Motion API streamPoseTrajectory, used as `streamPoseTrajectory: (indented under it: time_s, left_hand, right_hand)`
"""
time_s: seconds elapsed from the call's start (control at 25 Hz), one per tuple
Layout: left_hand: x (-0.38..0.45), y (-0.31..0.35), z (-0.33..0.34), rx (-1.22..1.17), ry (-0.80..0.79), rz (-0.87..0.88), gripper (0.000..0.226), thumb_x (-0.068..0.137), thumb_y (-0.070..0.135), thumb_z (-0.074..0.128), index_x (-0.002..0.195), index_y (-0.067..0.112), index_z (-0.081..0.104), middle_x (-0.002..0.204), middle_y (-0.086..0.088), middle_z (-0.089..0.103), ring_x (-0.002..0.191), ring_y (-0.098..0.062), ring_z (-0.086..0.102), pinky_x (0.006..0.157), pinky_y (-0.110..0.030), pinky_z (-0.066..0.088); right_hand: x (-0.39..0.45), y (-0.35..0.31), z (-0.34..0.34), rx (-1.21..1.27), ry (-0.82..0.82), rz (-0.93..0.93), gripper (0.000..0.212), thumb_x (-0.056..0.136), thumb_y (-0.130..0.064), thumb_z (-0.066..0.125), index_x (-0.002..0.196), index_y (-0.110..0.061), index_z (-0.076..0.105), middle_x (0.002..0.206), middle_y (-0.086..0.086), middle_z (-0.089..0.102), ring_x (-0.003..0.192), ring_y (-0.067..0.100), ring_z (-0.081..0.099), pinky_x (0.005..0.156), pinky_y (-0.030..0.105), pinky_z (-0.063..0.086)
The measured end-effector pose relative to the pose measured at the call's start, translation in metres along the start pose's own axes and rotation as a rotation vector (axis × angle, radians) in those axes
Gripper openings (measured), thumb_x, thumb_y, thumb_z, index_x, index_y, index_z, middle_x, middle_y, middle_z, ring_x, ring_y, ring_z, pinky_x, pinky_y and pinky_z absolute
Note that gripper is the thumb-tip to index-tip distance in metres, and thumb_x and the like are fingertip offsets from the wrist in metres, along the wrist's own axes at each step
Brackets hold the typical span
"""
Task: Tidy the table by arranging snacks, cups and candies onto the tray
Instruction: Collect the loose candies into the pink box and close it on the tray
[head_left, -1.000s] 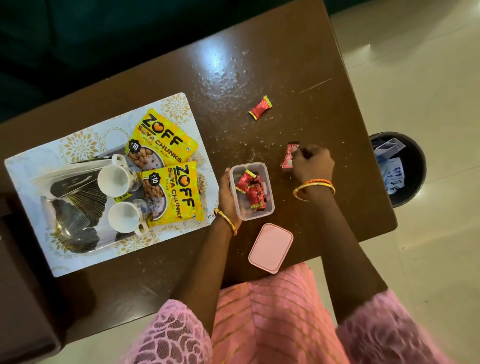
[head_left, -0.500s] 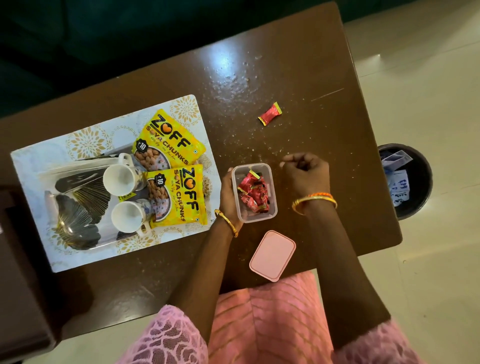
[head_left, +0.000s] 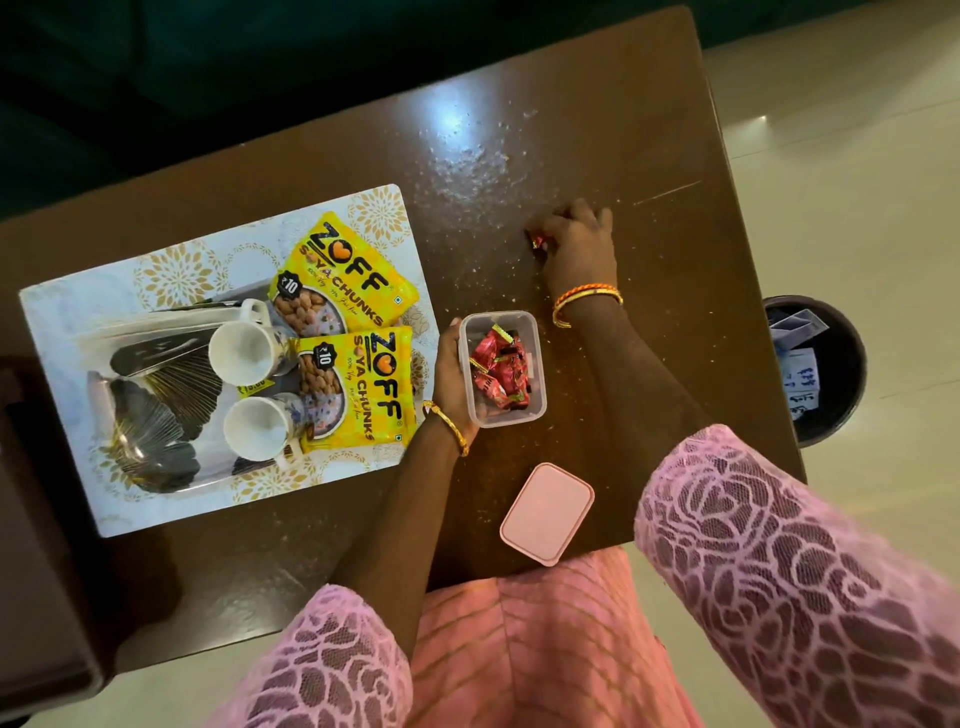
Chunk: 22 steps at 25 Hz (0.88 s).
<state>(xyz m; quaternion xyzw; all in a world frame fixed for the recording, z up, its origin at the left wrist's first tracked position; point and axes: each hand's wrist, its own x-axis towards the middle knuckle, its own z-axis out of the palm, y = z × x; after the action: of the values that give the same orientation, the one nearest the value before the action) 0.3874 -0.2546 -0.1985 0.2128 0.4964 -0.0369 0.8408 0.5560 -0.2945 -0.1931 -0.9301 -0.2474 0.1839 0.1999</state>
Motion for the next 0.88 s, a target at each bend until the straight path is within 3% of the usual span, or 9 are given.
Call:
streamPoseTrajectory:
  time_s: [0.16, 0.32, 0.44, 0.6, 0.72, 0.8, 0.88]
  left_hand:
    - [-0.001, 0.001, -0.003, 0.036, -0.008, -0.014, 0.058, 0.097, 0.048, 0.023, 0.141, 0.013, 0.038, 0.115, -0.008, 0.056, 0.109, -0.027, 0.053, 0.106, -0.052, 0.036]
    - [-0.007, -0.005, -0.007, 0.000, -0.030, -0.046, 0.059, 0.096, 0.048, 0.024, 0.139, 0.011, 0.041, 0.102, -0.004, 0.060, 0.095, -0.023, 0.057, 0.091, -0.044, 0.045]
    - [-0.013, -0.009, -0.008, -0.058, -0.065, -0.138, 0.058, 0.093, 0.052, 0.027, 0.130, 0.014, 0.051, 0.107, -0.008, 0.061, 0.098, -0.026, 0.057, 0.090, -0.045, 0.045]
    - [-0.024, -0.012, -0.016, -0.075, -0.203, -0.201, 0.058, 0.092, 0.053, 0.024, 0.107, 0.019, 0.068, 0.102, -0.005, 0.071, 0.096, -0.025, 0.065, 0.083, -0.047, 0.051]
    - [-0.032, -0.017, -0.026, -0.067, -0.151, -0.278, 0.056, 0.087, 0.057, 0.032, 0.122, 0.020, 0.056, 0.109, -0.006, 0.063, 0.101, -0.024, 0.057, 0.088, -0.046, 0.045]
    - [-0.037, -0.020, -0.036, -0.017, -0.121, -0.291, 0.070, 0.078, 0.062, 0.038, 0.133, 0.020, 0.046, 0.118, -0.009, 0.055, 0.101, -0.026, 0.056, 0.088, -0.047, 0.044]
    - [-0.042, -0.023, -0.045, 0.022, -0.111, -0.289, 0.075, 0.081, 0.063, 0.035, 0.140, 0.017, 0.041, 0.127, -0.012, 0.049, 0.108, -0.030, 0.053, 0.091, -0.049, 0.043]
  right_hand:
    - [-0.021, -0.003, -0.008, 0.194, 0.082, 0.167, 0.028, 0.090, -0.002, 0.044, 0.110, -0.007, 0.063, 0.113, 0.018, 0.063, 0.106, 0.036, 0.050, 0.088, 0.042, 0.045]
    - [-0.075, -0.012, -0.032, 0.663, 0.072, 0.461, 0.016, 0.087, -0.011, 0.059, 0.101, -0.012, 0.066, 0.099, 0.007, 0.071, 0.093, 0.019, 0.066, 0.082, 0.032, 0.056]
    - [-0.126, -0.028, -0.038, 0.838, -0.010, 0.500, 0.014, 0.084, -0.012, 0.065, 0.097, -0.013, 0.069, 0.103, 0.005, 0.068, 0.095, 0.017, 0.065, 0.084, 0.031, 0.055]
    - [-0.164, -0.035, -0.026, 0.760, -0.105, 0.494, 0.018, 0.087, -0.015, 0.061, 0.103, -0.012, 0.070, 0.122, 0.009, 0.054, 0.111, 0.016, 0.053, 0.090, 0.029, 0.049]
    - [-0.182, -0.024, -0.025, 0.857, 0.061, 0.552, 0.018, 0.089, -0.008, 0.057, 0.102, -0.013, 0.068, 0.107, 0.005, 0.064, 0.091, 0.003, 0.060, 0.077, 0.021, 0.052]
    - [-0.196, -0.011, -0.020, 0.815, 0.142, 0.692, 0.018, 0.087, -0.005, 0.058, 0.102, -0.010, 0.067, 0.099, 0.006, 0.067, 0.085, 0.011, 0.063, 0.074, 0.026, 0.050]
    - [-0.214, 0.001, -0.007, 0.589, 0.076, 0.845, 0.026, 0.082, -0.012, 0.066, 0.107, -0.006, 0.063, 0.107, 0.014, 0.066, 0.093, 0.025, 0.062, 0.078, 0.028, 0.046]
